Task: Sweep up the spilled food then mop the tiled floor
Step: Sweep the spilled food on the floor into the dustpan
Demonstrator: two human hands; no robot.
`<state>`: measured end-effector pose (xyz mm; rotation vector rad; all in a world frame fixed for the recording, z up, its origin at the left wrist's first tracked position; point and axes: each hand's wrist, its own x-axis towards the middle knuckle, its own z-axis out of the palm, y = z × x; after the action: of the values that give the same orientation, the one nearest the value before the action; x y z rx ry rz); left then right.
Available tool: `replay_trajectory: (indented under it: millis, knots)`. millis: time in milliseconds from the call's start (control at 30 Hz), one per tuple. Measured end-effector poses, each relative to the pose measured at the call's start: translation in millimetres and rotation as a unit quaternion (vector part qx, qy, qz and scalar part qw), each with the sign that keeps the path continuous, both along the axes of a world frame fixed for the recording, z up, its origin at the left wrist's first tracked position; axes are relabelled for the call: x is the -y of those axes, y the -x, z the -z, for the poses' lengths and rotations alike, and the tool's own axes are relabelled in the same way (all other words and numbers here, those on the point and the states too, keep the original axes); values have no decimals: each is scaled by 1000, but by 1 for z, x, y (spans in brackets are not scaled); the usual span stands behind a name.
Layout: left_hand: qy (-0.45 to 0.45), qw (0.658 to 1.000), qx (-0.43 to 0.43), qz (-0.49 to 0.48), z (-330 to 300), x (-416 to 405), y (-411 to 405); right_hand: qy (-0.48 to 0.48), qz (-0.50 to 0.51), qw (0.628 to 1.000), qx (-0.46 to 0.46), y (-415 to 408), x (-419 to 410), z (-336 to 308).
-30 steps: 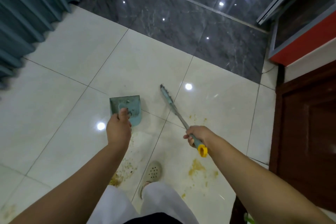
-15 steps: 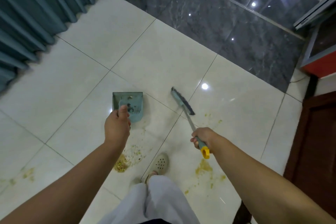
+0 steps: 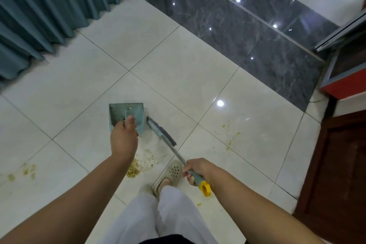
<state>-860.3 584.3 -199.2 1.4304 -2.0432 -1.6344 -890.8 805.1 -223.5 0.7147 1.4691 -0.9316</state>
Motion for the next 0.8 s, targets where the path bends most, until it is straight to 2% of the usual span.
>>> replay_trajectory:
  millis: [167, 400, 500, 667, 800]
  knots:
    - [-2, 1000, 8, -16, -2, 8, -20, 12, 80, 997, 7, 15, -12, -20]
    - [-36, 999, -3, -25, -11, 8, -23, -1, 114, 992, -60, 60, -24, -40]
    - [-48, 998, -5, -37, -14, 13, -15, 2, 136, 989, -64, 96, -28, -45]
    - [-20, 1000, 21, -9, -11, 26, 9, -10, 162, 981, -109, 174, -32, -37]
    - [0, 999, 37, -17, -7, 26, 41, -12, 186, 976, -110, 228, -24, -23]
